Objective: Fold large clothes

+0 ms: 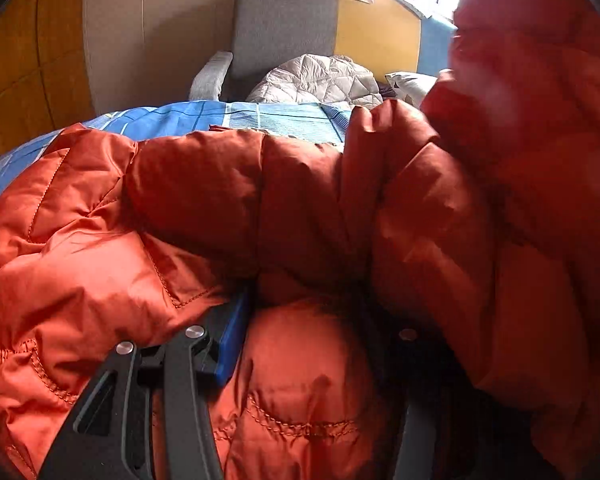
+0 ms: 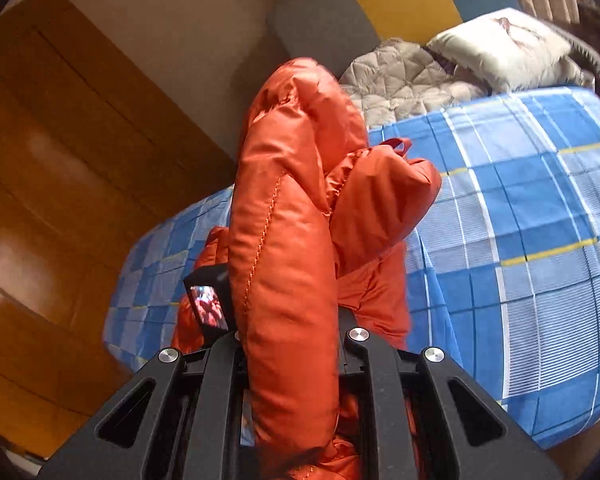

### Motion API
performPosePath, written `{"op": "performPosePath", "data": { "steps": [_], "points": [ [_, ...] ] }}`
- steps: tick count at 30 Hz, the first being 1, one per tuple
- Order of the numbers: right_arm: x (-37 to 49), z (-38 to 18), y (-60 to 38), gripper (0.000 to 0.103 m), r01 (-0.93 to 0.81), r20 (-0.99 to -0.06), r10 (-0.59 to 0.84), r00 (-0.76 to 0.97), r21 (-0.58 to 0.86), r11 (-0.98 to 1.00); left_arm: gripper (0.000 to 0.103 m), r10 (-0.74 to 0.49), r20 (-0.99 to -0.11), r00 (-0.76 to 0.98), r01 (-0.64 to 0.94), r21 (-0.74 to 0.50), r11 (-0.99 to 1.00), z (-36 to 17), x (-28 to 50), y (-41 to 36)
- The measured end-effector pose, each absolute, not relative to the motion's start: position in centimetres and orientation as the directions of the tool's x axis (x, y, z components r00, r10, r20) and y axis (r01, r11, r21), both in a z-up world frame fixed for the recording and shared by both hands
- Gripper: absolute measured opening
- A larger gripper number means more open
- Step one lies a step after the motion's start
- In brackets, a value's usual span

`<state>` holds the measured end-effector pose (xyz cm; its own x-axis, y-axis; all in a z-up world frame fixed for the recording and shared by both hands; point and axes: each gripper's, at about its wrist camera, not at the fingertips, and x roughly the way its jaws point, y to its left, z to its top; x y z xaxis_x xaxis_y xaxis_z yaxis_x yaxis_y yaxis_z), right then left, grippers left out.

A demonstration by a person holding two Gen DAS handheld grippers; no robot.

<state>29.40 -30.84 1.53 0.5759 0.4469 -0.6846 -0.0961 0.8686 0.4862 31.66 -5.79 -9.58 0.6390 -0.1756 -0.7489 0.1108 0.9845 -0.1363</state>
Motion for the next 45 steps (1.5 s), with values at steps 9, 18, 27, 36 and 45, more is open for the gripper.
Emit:
{"op": "performPosePath", "data": {
  "steps": [9,18,27,36,45],
  "points": [
    [28.8,2.1,-30.1,0.014,-0.032,-0.702,0.367,0.611,0.441,0.897,0.035,-0.269,-0.679,0.683,0.078,-0.298,0.951,-5.9,28.5,-1.1],
    [28.3,3.7,-26.0,0.014,-0.029,-0.690,0.332,0.644,0.411,0.911,0.034,-0.301,-0.734,0.609,0.101,-0.305,0.947,-6.6,30.1,-1.9],
    [28.4,4.0,-23.2,0.014,-0.016,-0.694,0.291,0.658,0.374,0.927,0.034,-0.136,-0.654,0.744,-0.042,-0.249,0.968,-4.0,23.9,12.3],
    [28.9,1.9,-15.7,0.014,-0.097,-0.713,0.335,0.616,0.354,0.930,0.020,-0.321,-0.649,0.690,-0.067,-0.499,0.864,-10.0,23.1,16.6],
    [29.6,-3.6,-11.9,0.014,-0.114,-0.709,0.475,0.522,0.493,0.862,0.017,-0.371,-0.609,0.701,-0.052,-0.563,0.825,-10.2,22.0,18.0]
  ]
}}
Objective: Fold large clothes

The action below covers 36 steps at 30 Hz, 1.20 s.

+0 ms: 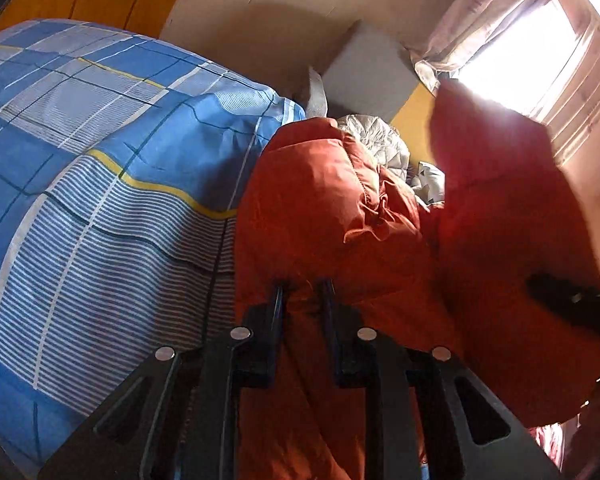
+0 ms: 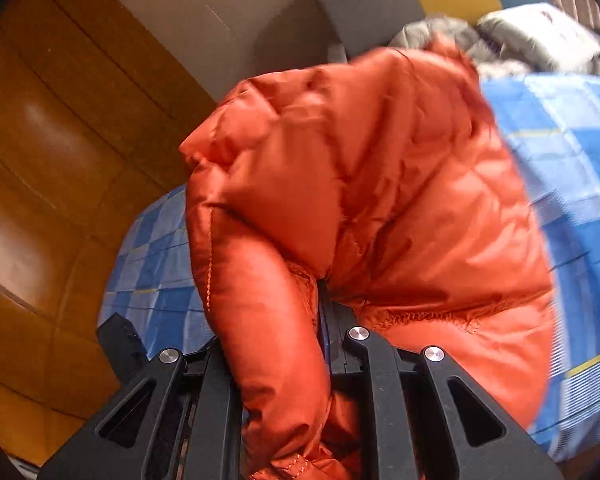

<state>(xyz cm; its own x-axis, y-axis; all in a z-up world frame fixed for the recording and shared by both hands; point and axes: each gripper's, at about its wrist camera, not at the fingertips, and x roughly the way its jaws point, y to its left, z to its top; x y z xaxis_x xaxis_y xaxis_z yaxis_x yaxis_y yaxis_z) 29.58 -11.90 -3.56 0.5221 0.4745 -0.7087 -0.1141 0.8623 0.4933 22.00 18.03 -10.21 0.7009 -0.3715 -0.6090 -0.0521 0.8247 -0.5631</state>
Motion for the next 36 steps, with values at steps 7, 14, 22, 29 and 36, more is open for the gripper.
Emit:
{"op": "performPosePath", "data": {
  "steps": [7,14,22,29,36],
  "points": [
    [30.1,-7.2,-10.5,0.014,-0.079,-0.665,0.556,0.498,0.604,0.793,0.016,-0.387,-0.596,0.703,-0.055,-0.589,0.807,-9.8,20.9,19.0],
    [30.5,-9.6,-9.2,0.014,-0.038,-0.664,0.547,0.510,0.618,0.786,0.022,-0.433,-0.552,0.713,-0.043,-0.650,0.759,-8.8,20.9,19.7],
    [29.8,-9.9,-8.8,0.014,-0.043,-0.672,0.525,0.522,0.594,0.803,0.049,-0.539,-0.440,0.719,0.088,-0.711,0.698,-6.2,21.7,19.1],
    [30.0,-9.7,-7.8,0.014,-0.045,-0.675,0.520,0.524,0.587,0.808,0.067,-0.615,-0.439,0.655,0.197,-0.687,0.700,-4.6,24.4,16.6],
    [28.7,-9.5,-7.6,0.014,-0.033,-0.669,0.503,0.547,0.583,0.812,0.070,-0.622,-0.470,0.626,0.207,-0.670,0.713,-4.7,26.6,15.7]
  ]
}}
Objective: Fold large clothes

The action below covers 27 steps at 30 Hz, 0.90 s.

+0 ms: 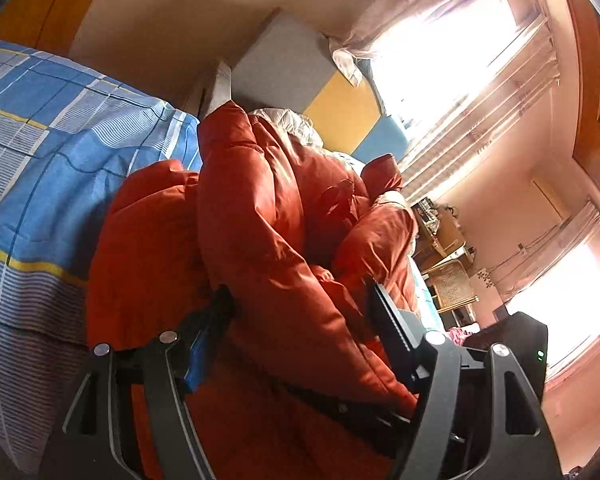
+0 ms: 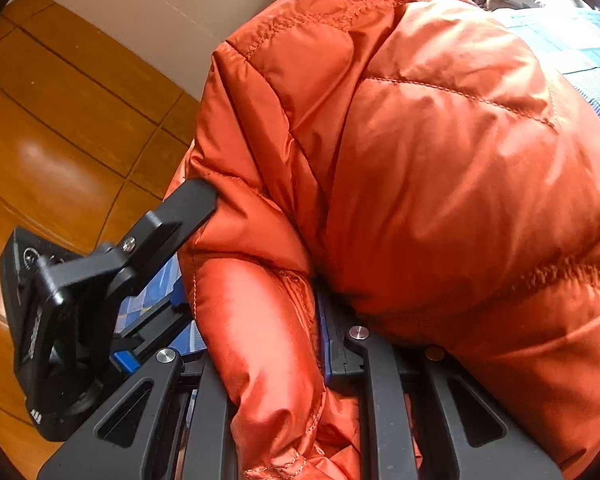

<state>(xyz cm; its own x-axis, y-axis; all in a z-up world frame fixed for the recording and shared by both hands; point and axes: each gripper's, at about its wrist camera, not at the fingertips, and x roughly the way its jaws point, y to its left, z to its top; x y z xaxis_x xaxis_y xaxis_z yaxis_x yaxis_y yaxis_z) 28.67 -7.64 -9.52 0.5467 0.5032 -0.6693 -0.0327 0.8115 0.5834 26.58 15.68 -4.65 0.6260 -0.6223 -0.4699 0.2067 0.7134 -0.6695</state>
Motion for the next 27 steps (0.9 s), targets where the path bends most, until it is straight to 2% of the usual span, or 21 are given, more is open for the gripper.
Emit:
{"op": "performPosePath", "data": {
  "steps": [10,16,18,20,22,24,25,26,27],
  "points": [
    [26.7,-8.5,-5.2,0.015,-0.084,-0.701,0.405,0.588,0.444,0.892,0.067,-0.555,-0.514,0.655,0.163,-0.621,0.767,-4.9,26.3,15.3],
    [25.6,-7.9,-3.8,0.018,-0.113,-0.711,0.367,0.599,0.378,0.919,0.060,-0.541,-0.529,0.654,0.148,-0.612,0.777,-5.1,26.7,15.2],
    [25.4,-7.8,-3.5,0.020,-0.118,-0.713,0.367,0.597,0.374,0.920,0.056,-0.536,-0.529,0.657,0.144,-0.610,0.779,-5.2,26.7,15.1],
    [25.4,-7.7,-3.0,0.020,-0.122,-0.715,0.364,0.597,0.368,0.922,0.049,-0.538,-0.526,0.659,0.147,-0.612,0.777,-5.2,26.6,14.9],
    [25.8,-7.6,-2.8,0.023,-0.126,-0.717,0.359,0.597,0.358,0.925,0.048,-0.540,-0.522,0.661,0.141,-0.620,0.772,-5.2,26.5,14.9],
    [25.8,-7.3,-2.6,0.023,-0.132,-0.718,0.359,0.596,0.353,0.926,0.051,-0.541,-0.515,0.664,0.130,-0.633,0.763,-5.4,26.5,15.0],
    [25.6,-7.1,-2.4,0.023,-0.138,-0.719,0.356,0.597,0.346,0.928,0.067,-0.511,-0.526,0.680,0.104,-0.621,0.777,-5.4,26.3,15.0],
    [25.7,-6.8,-1.4,0.023,-0.142,-0.722,0.347,0.598,0.330,0.933,0.072,-0.491,-0.532,0.690,0.090,-0.610,0.787,-5.5,26.2,15.1],
    [25.6,-6.5,-1.3,0.023,-0.148,-0.731,0.330,0.598,0.304,0.941,0.072,-0.488,-0.530,0.694,0.084,-0.613,0.785,-5.7,25.9,15.2]
  ]
}}
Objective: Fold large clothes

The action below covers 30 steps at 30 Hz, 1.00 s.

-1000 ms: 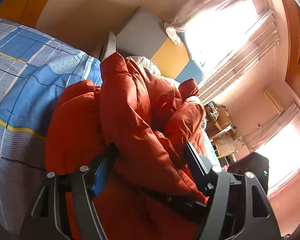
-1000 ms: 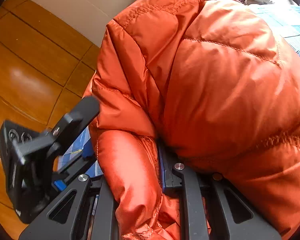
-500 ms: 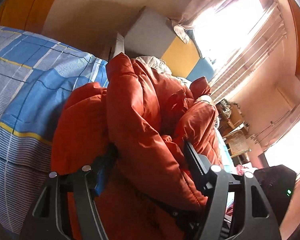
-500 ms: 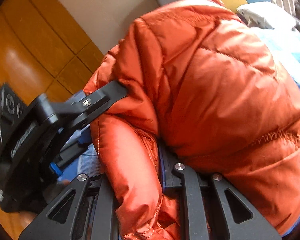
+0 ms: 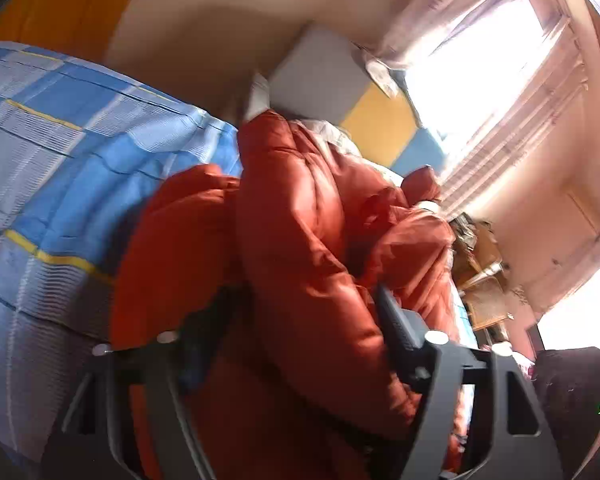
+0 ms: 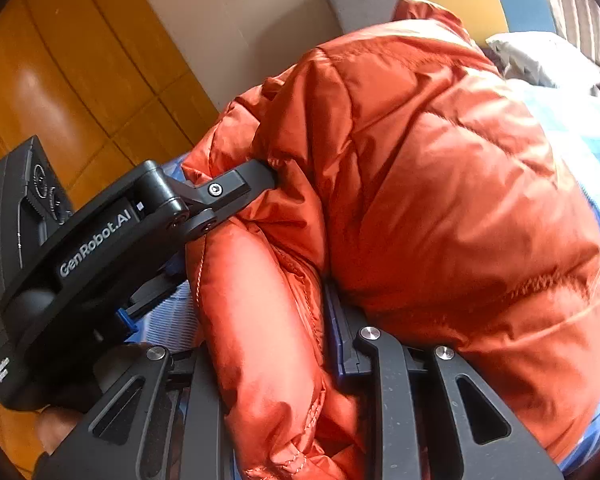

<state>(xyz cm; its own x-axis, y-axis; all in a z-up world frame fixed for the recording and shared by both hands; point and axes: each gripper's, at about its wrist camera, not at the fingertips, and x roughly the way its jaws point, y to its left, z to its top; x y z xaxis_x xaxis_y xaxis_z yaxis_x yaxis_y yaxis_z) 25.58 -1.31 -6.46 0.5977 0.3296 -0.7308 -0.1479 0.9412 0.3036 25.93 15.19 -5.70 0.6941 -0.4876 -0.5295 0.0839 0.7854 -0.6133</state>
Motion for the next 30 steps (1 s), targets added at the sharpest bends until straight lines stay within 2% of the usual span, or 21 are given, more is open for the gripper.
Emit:
{"op": "performPosePath", "data": {
  "steps": [8,12,15,16,19,20,24,26,30],
  "points": [
    [24.8,-5.6,2.5,0.023,-0.234,-0.763,0.209,0.612,0.077,0.969,0.068,-0.437,-0.541,0.719,0.055,-0.582,0.811,-5.2,23.1,14.9],
    [24.7,-5.6,3.5,0.023,-0.263,-0.765,0.180,0.618,0.015,0.965,0.065,-0.438,-0.536,0.722,0.031,-0.607,0.794,-6.4,22.1,14.6],
    [24.2,-5.6,4.6,0.029,-0.292,-0.767,0.172,0.618,-0.021,0.956,0.055,-0.451,-0.527,0.720,0.042,-0.616,0.786,-6.8,22.1,14.4],
    [23.7,-5.6,4.9,0.034,-0.303,-0.767,0.175,0.617,-0.027,0.952,0.053,-0.450,-0.529,0.720,0.043,-0.613,0.789,-6.7,22.3,14.4],
    [23.6,-5.6,5.1,0.035,-0.330,-0.763,0.168,0.625,-0.063,0.942,0.049,-0.454,-0.534,0.713,0.046,-0.610,0.791,-6.7,22.9,14.7],
    [23.7,-5.8,5.0,0.037,-0.341,-0.762,0.169,0.625,-0.072,0.937,0.040,-0.461,-0.533,0.710,0.052,-0.613,0.788,-6.7,23.1,14.7],
    [23.4,-6.2,4.8,0.039,-0.364,-0.758,0.162,0.632,-0.107,0.925,0.027,-0.480,-0.524,0.703,0.074,-0.617,0.783,-6.8,23.4,14.5],
    [23.2,-6.1,4.5,0.048,-0.373,-0.756,0.166,0.633,-0.110,0.921,0.016,-0.467,-0.528,0.709,0.047,-0.625,0.779,-7.3,23.5,14.7],
    [22.0,-6.1,4.1,0.048,-0.382,-0.747,0.154,0.647,-0.143,0.913,0.012,-0.435,-0.527,0.730,0.021,-0.619,0.785,-7.9,23.3,14.7]
  ]
}}
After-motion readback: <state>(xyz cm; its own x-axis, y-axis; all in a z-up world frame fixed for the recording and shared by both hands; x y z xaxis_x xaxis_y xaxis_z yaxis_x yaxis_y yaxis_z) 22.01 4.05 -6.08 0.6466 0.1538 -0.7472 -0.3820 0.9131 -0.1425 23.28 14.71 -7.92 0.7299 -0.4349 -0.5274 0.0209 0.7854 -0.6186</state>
